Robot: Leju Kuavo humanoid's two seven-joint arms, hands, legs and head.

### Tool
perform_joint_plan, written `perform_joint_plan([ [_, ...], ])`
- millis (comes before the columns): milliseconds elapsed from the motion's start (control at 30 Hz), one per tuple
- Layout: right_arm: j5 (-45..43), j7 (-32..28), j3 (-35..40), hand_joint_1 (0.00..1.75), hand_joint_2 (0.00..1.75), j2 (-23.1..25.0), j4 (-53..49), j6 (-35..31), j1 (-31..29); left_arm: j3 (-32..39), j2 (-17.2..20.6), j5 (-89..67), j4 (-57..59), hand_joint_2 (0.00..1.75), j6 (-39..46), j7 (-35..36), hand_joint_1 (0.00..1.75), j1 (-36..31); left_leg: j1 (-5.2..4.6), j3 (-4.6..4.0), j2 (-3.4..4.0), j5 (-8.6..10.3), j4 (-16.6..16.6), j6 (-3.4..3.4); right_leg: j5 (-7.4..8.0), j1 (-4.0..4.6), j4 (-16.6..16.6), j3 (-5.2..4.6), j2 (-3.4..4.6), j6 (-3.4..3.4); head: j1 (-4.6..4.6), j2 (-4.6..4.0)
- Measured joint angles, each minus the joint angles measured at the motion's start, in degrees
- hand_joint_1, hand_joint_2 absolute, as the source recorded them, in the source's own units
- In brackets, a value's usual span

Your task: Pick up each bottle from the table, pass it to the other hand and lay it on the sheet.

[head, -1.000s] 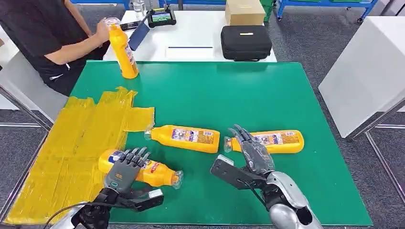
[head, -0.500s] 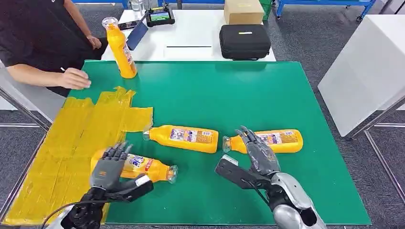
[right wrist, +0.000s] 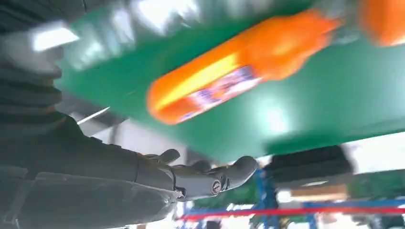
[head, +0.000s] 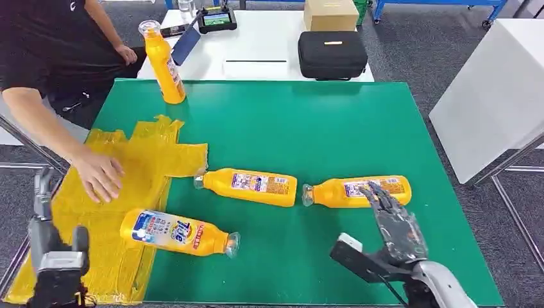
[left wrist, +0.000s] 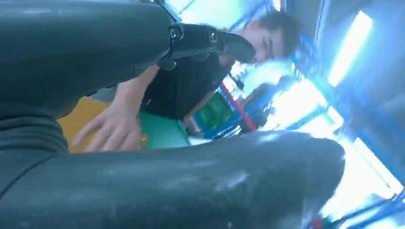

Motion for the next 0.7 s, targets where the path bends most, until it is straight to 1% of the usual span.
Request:
perform_joint_plan([
  [67,0.8,0.0,-3.0,0.00,1.75,-1.4,-2.7,0.0,3.1,1.5,-0.7,1.0,-1.9,0.00,0.0,-0.7,0.00,1.5,0.00,-0.03,0.01,-0.07,0.0,-0.01,-0.06,-0.06,0.0,0.04,0.03,0.09,0.00,0.00],
  [167,1.7,0.2,-5.6,0.00,1.75,-2.6,-5.2,0.5,5.9,2.7,-1.4,1.7,-3.9,0.00,0.0,-1.0,0.00,2.6,-0.01,0.05,0.14,-0.07,0.0,-0.02,-0.06,-0.06,0.0,0.06,0.07,0.09,0.00,0.00],
  [267,3.1,1.9,-8.1,0.00,1.75,-4.2,-7.1,0.2,9.6,3.2,-2.1,4.0,-4.9,0.00,0.0,-1.0,0.00,3.3,-0.01,0.19,0.05,-0.05,0.0,-0.01,-0.06,-0.05,0.0,0.10,0.02,0.09,0.00,0.00],
  [400,1.9,4.4,-13.0,0.00,1.75,-9.9,-9.1,-3.0,17.6,3.1,-2.8,14.0,-6.1,0.00,-1.5,-2.4,0.00,3.6,-0.01,0.11,-0.09,-0.07,0.0,-0.01,-0.06,-0.06,0.0,0.17,-0.03,0.11,-0.02,0.00],
  [467,2.4,5.5,-15.3,0.00,1.75,-12.3,-9.7,-3.0,20.7,3.1,-3.0,18.0,-6.8,0.00,-2.2,-3.9,0.00,3.6,-0.01,0.13,0.10,-0.12,0.0,0.00,-0.06,-0.06,0.0,0.17,0.11,0.11,-0.02,0.00],
  [533,3.5,6.1,-16.6,0.00,1.75,-13.7,-9.8,-1.5,22.0,3.1,-3.1,20.0,-7.2,0.00,-2.8,-4.5,0.00,3.7,-0.01,0.14,0.15,-0.13,0.0,0.01,-0.06,-0.06,0.0,0.17,0.16,0.11,0.00,0.00],
  [600,5.1,6.3,-17.7,0.00,1.75,-14.3,-9.6,1.0,22.0,3.1,-3.1,22.5,-7.5,0.00,-4.0,-4.5,0.00,3.8,-0.01,0.18,0.21,-0.13,0.0,0.01,-0.06,-0.06,0.0,0.18,0.16,0.11,-0.02,0.00],
  [700,6.5,5.2,-18.9,0.00,1.75,-14.1,-8.1,4.6,19.6,3.0,-3.1,24.3,-7.7,0.00,-5.2,-4.3,0.00,3.8,-0.01,0.20,0.23,-0.12,0.0,0.01,-0.05,-0.06,0.0,0.21,0.16,0.11,-0.02,0.00],
])
